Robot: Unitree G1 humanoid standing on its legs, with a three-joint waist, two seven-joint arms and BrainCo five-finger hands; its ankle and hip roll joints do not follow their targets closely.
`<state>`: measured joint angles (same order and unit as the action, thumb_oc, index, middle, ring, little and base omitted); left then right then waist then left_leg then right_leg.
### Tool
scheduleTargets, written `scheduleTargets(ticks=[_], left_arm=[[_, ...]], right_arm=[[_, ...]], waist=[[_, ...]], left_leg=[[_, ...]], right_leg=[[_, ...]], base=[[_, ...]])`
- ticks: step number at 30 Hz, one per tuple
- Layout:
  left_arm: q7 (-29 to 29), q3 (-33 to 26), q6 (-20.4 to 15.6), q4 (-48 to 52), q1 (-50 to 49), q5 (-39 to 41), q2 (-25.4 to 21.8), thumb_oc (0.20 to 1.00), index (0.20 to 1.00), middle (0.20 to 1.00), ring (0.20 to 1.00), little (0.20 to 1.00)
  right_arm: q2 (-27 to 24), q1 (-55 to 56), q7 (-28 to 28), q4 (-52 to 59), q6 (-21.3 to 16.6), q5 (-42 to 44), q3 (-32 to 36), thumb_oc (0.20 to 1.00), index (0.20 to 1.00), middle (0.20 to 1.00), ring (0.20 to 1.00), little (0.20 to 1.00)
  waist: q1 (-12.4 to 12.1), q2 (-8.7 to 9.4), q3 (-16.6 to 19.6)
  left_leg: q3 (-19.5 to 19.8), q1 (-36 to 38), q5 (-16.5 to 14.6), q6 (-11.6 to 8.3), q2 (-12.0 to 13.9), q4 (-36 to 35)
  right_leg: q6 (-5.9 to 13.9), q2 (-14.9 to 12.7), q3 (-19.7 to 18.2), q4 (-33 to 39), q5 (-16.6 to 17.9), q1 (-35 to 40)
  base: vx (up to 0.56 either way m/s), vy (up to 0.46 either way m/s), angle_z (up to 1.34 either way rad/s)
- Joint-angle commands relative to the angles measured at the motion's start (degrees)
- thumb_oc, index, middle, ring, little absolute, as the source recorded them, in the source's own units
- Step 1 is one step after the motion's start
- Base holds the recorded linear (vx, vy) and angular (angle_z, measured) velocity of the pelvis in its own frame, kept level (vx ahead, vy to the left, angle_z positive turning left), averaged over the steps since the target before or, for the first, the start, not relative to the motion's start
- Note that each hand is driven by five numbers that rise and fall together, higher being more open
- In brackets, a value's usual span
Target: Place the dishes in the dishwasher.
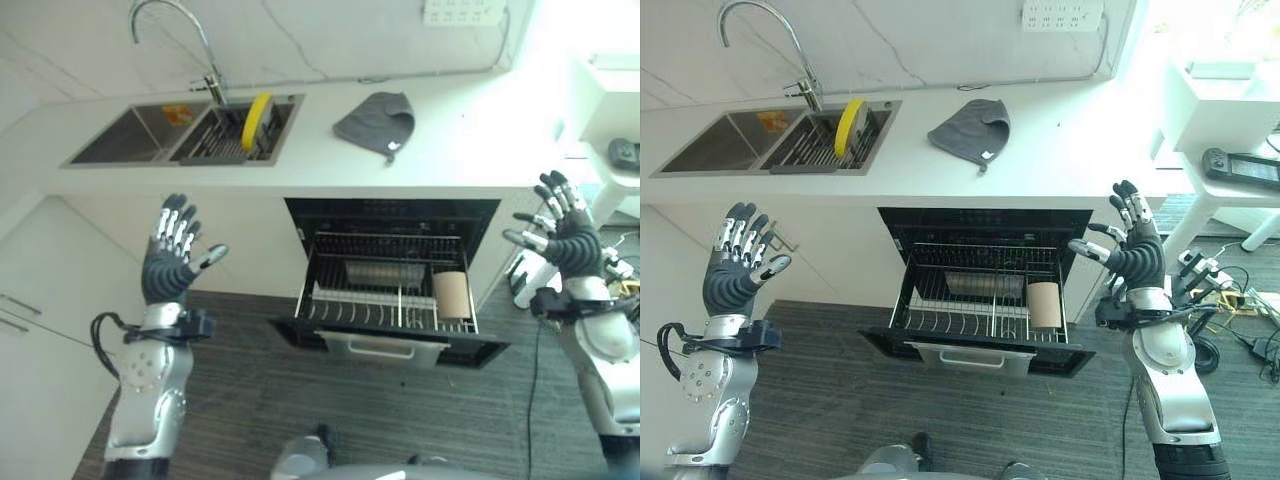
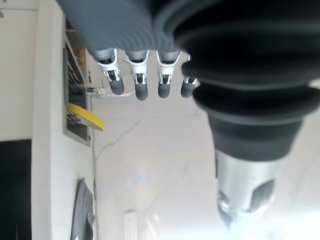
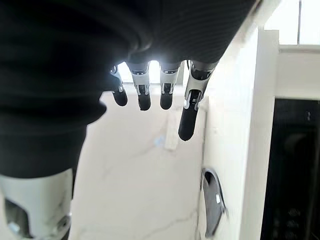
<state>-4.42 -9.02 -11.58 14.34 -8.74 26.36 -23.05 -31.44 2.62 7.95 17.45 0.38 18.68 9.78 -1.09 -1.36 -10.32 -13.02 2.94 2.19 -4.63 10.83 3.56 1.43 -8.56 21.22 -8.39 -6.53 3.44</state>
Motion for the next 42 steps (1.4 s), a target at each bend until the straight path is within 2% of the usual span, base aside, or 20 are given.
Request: scheduleTargets(ticks=[1,3,5,6,8,9,10,11,13,14,15,17,21,22,25,34,37,38,39,42], left_arm=[[-3.2,-2.1,-1.9,5.1,-0.9,2.5,-2.8,1.0,1.0,1.0,1.0,1.0],[-3.1,-0.9,-2.9,4.6,-0.7,1.7,-2.0,1.0,1.0,1.0,1.0,1.0],[-3.0,0.6,-4.7,3.3,0.2,-0.5,-1.4,1.0,1.0,1.0,1.0,1.0],[-3.7,0.9,-5.4,2.9,0.3,-1.1,-1.5,1.0,1.0,1.0,1.0,1.0],[-3.3,0.1,-6.0,1.9,0.4,-1.4,-2.0,1.0,1.0,1.0,1.0,1.0],[-3.3,0.1,-6.0,1.9,0.4,-1.4,-2.0,1.0,1.0,1.0,1.0,1.0],[0.5,-0.9,-4.0,0.5,1.3,2.8,-3.9,1.0,1.0,1.0,1.0,1.0],[1.0,-1.1,-3.4,0.4,1.3,3.7,-3.9,1.0,1.0,1.0,1.0,1.0],[3.9,-2.8,-0.7,0.8,1.9,4.2,-3.8,1.0,1.0,1.0,1.0,1.0],[4.1,-3.2,-0.5,0.8,2.0,3.3,-4.0,1.0,1.0,1.0,1.0,1.0],[4.4,-3.9,-0.5,0.7,2.1,2.2,-4.4,1.0,1.0,1.0,1.0,1.0],[3.9,-4.1,0.9,0.8,3.2,2.7,-5.0,1.0,1.0,1.0,1.0,1.0],[4.9,-2.9,0.3,1.0,3.4,2.2,-4.4,1.0,1.0,1.0,1.0,1.0],[4.9,-2.1,0.1,1.0,3.2,2.1,-3.9,1.0,1.0,1.0,1.0,1.0],[4.0,0.0,-0.6,1.4,3.6,1.4,-3.1,1.0,1.0,1.0,1.0,1.0],[1.2,3.2,-0.4,0.1,6.4,0.5,-1.7,1.0,1.0,1.0,1.0,1.0],[1.9,3.2,-0.3,0.7,5.7,0.6,-1.4,1.0,1.0,1.0,1.0,1.0],[3.0,3.1,-0.4,1.3,5.2,0.0,-1.4,1.0,1.0,1.0,1.0,1.0],[3.7,3.4,-0.8,2.2,4.9,-0.2,-1.8,1.0,1.0,1.0,1.0,1.0],[2.9,4.1,-1.3,1.7,5.7,1.1,-1.9,1.0,1.0,1.0,1.0,1.0]], right_arm=[[-0.4,0.2,-2.5,4.5,-5.0,-0.3,2.5,1.0,1.0,1.0,1.0,1.0],[-1.0,-0.3,-4.1,4.9,-4.7,2.5,2.7,1.0,1.0,1.0,1.0,1.0],[-1.5,-2.0,-5.7,4.3,-5.0,2.3,1.5,1.0,1.0,1.0,1.0,1.0],[-2.3,-3.8,-5.7,4.1,-4.2,2.4,0.5,1.0,1.0,1.0,1.0,1.0],[-2.2,-5.2,-5.9,3.2,-3.9,3.6,0.1,1.0,1.0,1.0,1.0,1.0],[-2.2,-5.2,-5.9,3.2,-3.9,3.6,0.1,1.0,1.0,1.0,1.0,1.0],[-0.6,-2.6,-6.3,3.2,-5.1,2.4,2.0,1.0,1.0,1.0,1.0,1.0],[-0.4,-2.0,-6.5,3.4,-5.3,2.2,2.4,1.0,1.0,1.0,1.0,1.0],[1.9,0.4,-8.2,4.9,-5.8,2.1,3.5,1.0,1.0,1.0,1.0,1.0],[2.7,0.2,-8.6,4.8,-6.0,1.3,3.3,1.0,1.0,1.0,1.0,1.0],[3.5,-0.7,-8.6,4.2,-6.1,-0.5,2.4,1.0,1.0,1.0,1.0,1.0],[3.4,-2.8,-6.9,3.7,-4.3,-1.1,0.4,1.0,1.0,1.0,1.0,1.0],[3.2,-2.4,-6.1,3.3,-4.8,-0.7,0.5,1.0,1.0,1.0,1.0,1.0],[2.6,-1.7,-6.3,2.8,-5.1,0.1,0.8,1.0,1.0,1.0,1.0,1.0],[1.8,-2.0,-6.0,2.3,-6.3,2.1,0.5,1.0,1.0,1.0,1.0,1.0],[2.8,-5.1,-3.9,1.6,-7.3,0.4,-2.8,1.0,1.0,1.0,1.0,1.0],[2.6,-4.1,-4.2,1.8,-6.9,1.0,-2.1,1.0,1.0,1.0,1.0,1.0],[2.0,-3.5,-4.6,1.9,-6.9,1.1,-1.3,1.0,1.0,1.0,1.0,1.0],[0.3,-3.3,-4.1,2.0,-6.9,0.3,0.0,1.0,1.0,1.0,1.0,1.0],[-0.2,-4.9,-4.1,1.5,-6.5,1.2,0.1,1.0,1.0,1.0,1.0,1.0]], waist=[[0.8,2.1,1.8],[0.9,1.76,2.1],[0.7,1.42,2.1],[0.3,1.03,1.7],[0.4,0.81,1.3],[0.4,0.81,1.3],[-0.1,1.67,0.9],[-0.3,1.97,0.9],[-1.3,3.13,0.1],[-1.8,3.34,-0.2],[-2.4,3.16,-0.3],[-3.0,2.78,0.7],[-2.7,3.63,1.3],[-2.1,4.05,1.7],[-1.8,4.4,2.0],[-1.0,3.36,3.0],[-0.7,4.02,2.3],[-0.6,4.5,1.3],[-0.1,4.58,-0.9],[1.0,3.91,-1.5]], left_leg=[[5.0,1.4,1.5,-3.55,3.6,-1.9],[5.0,1.9,5.1,-4.61,7.1,-4.4],[5.4,2.4,5.8,-5.26,8.9,-6.3],[7.6,3.1,2.8,-5.46,8.7,-5.5],[7.6,3.5,-1.3,-5.28,7.5,-4.2],[7.6,3.5,-1.3,-5.28,7.5,-4.2],[8.5,2.6,-5.0,-3.75,2.7,-2.0],[8.7,2.4,-5.5,-3.4,1.7,-1.7],[9.0,2.9,-6.9,-1.7,-2.0,-1.8],[8.7,3.2,-7.2,-1.15,-2.8,-2.2],[8.3,3.8,-6.9,-0.41,-3.6,-3.7],[8.0,4.2,-6.1,1.55,-5.4,-6.7],[9.8,4.0,-5.8,3.55,-8.2,-7.8],[10.2,4.1,-5.7,3.9,-9.1,-7.9],[9.8,4.4,-5.6,3.95,-10.6,-8.2],[8.1,4.5,-6.6,3.76,-11.7,-5.6],[6.2,1.8,-9.3,2.85,-12.2,2.7],[5.1,-1.5,-8.4,1.7,-12.0,10.7],[3.3,-9.3,-4.9,-0.77,-8.6,23.4],[1.3,-9.2,-3.6,-1.09,-4.0,19.4]], right_leg=[[3.05,1.6,-8.2,6.3,1.6,2.4],[3.37,0.9,-8.6,5.4,1.1,1.9],[3.9,-0.5,-8.4,3.9,0.4,1.1],[5.15,-2.4,-8.6,1.3,-0.1,-0.5],[7.22,-5.4,-9.6,-1.4,0.1,-2.2],[7.22,-5.4,-9.6,-1.4,0.1,-2.2],[10.27,-11.5,-9.8,-2.0,4.6,-1.7],[10.53,-12.5,-9.7,-1.9,6.2,-1.5],[11.4,-16.7,-8.1,-3.8,13.8,-2.8],[11.59,-17.5,-7.4,-4.6,14.9,-3.4],[11.48,-17.3,-6.6,-4.7,14.6,-3.4],[9.98,-10.7,-5.3,-4.5,9.9,-2.7],[8.01,-1.5,-6.1,-3.4,5.1,-2.6],[6.68,1.6,-7.3,-0.5,3.3,-1.8],[4.86,5.6,-7.4,5.0,2.9,0.1],[3.41,6.4,-8.6,9.0,3.5,2.9],[2.45,5.6,-8.5,9.8,3.6,3.8],[1.83,4.6,-8.3,9.9,3.7,4.0],[0.68,3.6,-7.0,9.9,4.1,4.0],[1.02,3.7,-6.9,9.9,4.1,4.0]], base=[[0.08,0.505,-0.46],[0.03,0.482,-0.62],[-0.01,0.681,-0.51],[-0.03,0.807,-0.27],[-0.04,0.629,-0.27],[-0.01,1.106,0.09],[0.02,0.871,0.29],[0.01,1.013,0.63],[-0.03,0.457,0.46],[-0.05,0.542,0.14],[-0.06,0.534,0.01],[-0.04,0.501,-0.24],[0.0,0.175,0.05],[0.03,0.08,0.23],[0.02,0.007,0.15],[0.03,-0.089,0.01],[0.02,-0.137,-0.01],[-0.1,-0.18,0.16],[-0.12,-0.152,0.37],[-0.02,0.04,0.33]])
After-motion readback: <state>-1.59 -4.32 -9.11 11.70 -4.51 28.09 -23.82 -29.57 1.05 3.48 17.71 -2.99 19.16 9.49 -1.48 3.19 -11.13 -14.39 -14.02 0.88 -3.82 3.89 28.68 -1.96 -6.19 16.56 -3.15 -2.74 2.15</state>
